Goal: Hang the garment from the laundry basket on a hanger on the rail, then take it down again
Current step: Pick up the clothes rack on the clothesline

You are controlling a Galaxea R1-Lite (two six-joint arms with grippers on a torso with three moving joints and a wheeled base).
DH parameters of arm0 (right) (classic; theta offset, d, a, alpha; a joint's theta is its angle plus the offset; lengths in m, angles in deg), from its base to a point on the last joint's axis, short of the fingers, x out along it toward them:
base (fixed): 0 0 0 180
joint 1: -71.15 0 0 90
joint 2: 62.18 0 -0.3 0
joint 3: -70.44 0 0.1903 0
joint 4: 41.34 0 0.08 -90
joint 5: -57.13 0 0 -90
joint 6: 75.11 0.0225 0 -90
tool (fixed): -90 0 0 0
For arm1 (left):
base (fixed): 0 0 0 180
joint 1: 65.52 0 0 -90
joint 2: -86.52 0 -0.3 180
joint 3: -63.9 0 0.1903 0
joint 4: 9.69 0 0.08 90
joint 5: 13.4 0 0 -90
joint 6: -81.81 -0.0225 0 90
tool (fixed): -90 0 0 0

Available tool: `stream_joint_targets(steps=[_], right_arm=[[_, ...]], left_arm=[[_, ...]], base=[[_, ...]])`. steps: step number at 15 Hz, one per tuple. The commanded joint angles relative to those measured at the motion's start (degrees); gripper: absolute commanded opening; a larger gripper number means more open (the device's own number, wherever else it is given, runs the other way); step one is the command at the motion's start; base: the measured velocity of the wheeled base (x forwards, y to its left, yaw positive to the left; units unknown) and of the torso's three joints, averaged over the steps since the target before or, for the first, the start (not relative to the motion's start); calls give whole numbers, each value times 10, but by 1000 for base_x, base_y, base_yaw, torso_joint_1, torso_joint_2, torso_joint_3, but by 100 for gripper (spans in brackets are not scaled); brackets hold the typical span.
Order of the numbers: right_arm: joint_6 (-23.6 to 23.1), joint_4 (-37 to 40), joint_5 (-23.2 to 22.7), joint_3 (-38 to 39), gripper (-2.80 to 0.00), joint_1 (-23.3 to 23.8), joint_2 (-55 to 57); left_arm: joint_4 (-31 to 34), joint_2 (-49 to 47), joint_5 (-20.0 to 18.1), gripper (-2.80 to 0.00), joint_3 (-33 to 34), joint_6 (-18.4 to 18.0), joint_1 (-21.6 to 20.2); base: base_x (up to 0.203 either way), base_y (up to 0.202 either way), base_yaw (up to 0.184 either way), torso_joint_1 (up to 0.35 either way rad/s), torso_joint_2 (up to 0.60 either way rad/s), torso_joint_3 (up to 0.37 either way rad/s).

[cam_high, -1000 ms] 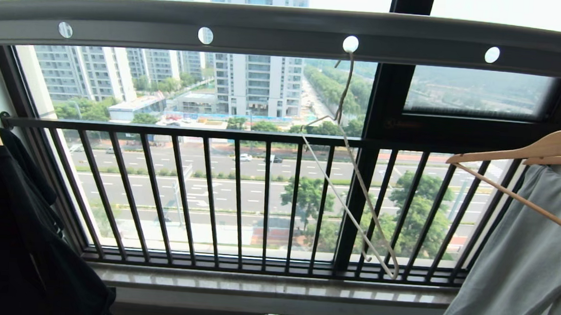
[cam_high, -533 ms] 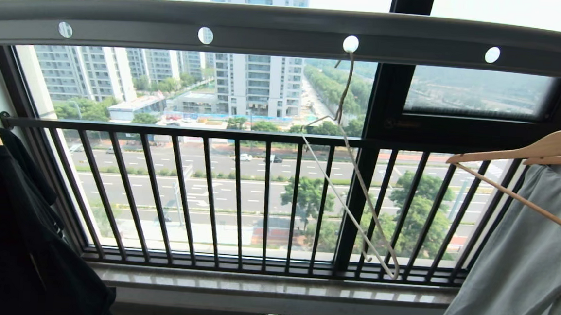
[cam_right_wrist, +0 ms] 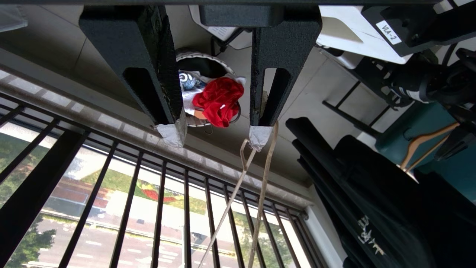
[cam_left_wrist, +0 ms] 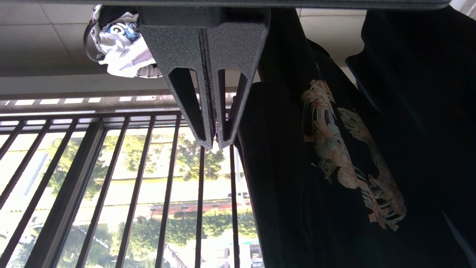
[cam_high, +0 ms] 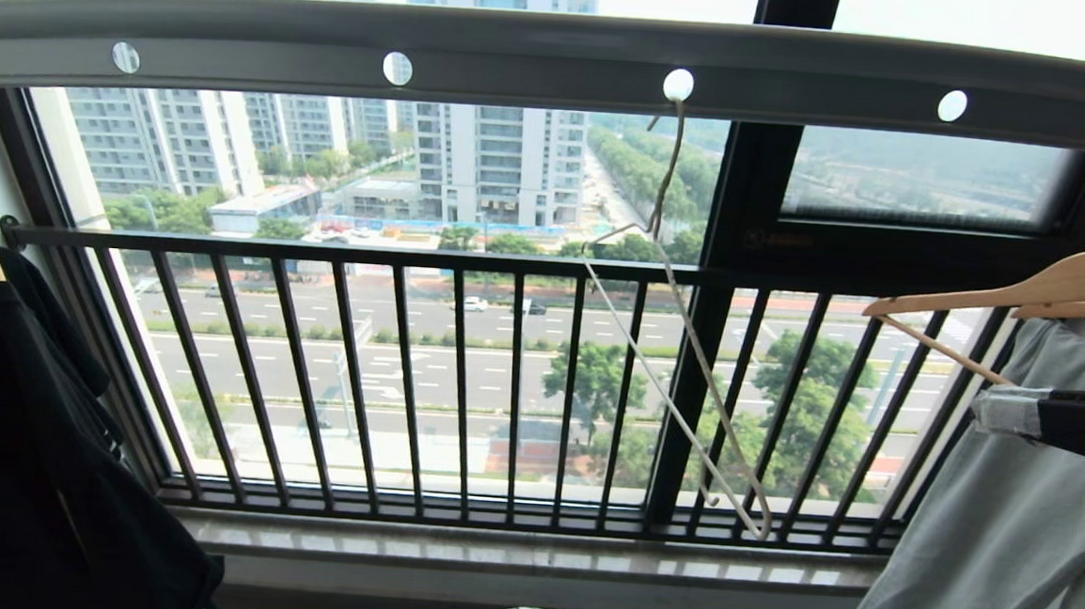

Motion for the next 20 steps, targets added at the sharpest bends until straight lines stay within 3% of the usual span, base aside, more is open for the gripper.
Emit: stream_joint_targets(steps=[1, 3, 5, 10, 15, 20], right_arm=[[25, 0, 71, -26, 0, -89, 59], [46, 0, 149, -51, 0, -159, 114], [53, -1, 193, -81, 0, -184, 165], [55, -1, 237, -143, 0, -190, 254], [55, -5, 310, -167, 0, -188, 311], [50, -6, 341, -178, 0, -185, 339]], left_arm=[[0, 0, 0, -280, 0, 0, 0], [0, 0, 0, -280, 0, 0, 0], [0, 0, 0, -280, 0, 0, 0], [0, 0, 0, -280, 0, 0, 0], [0, 0, 0, -280, 0, 0, 0], [0, 0, 0, -280, 0, 0, 0]], base=[[0, 0, 0, 0, 0, 0], [0, 0, 0, 0, 0, 0], [0, 0, 0, 0, 0, 0], [0, 0, 0, 0, 0, 0], [0, 0, 0, 0, 0, 0], [0, 0, 0, 0, 0, 0]])
